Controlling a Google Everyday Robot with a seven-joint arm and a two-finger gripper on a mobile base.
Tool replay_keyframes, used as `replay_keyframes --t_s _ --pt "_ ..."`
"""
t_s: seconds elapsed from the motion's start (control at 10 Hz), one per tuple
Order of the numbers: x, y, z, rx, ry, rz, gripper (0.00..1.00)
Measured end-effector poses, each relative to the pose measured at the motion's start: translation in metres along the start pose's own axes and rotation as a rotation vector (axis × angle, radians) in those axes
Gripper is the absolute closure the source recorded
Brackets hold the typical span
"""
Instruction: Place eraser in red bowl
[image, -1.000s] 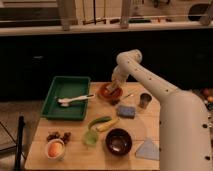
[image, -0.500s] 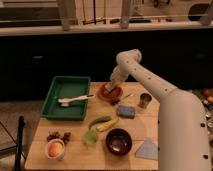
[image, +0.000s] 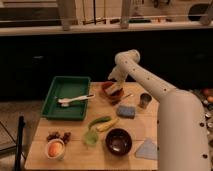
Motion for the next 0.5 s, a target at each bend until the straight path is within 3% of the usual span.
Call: replay_keyframes --t_s 0.5 --pt "-0.0045 0.0014 0.0002 -0.011 0.006 -0.007 0.20"
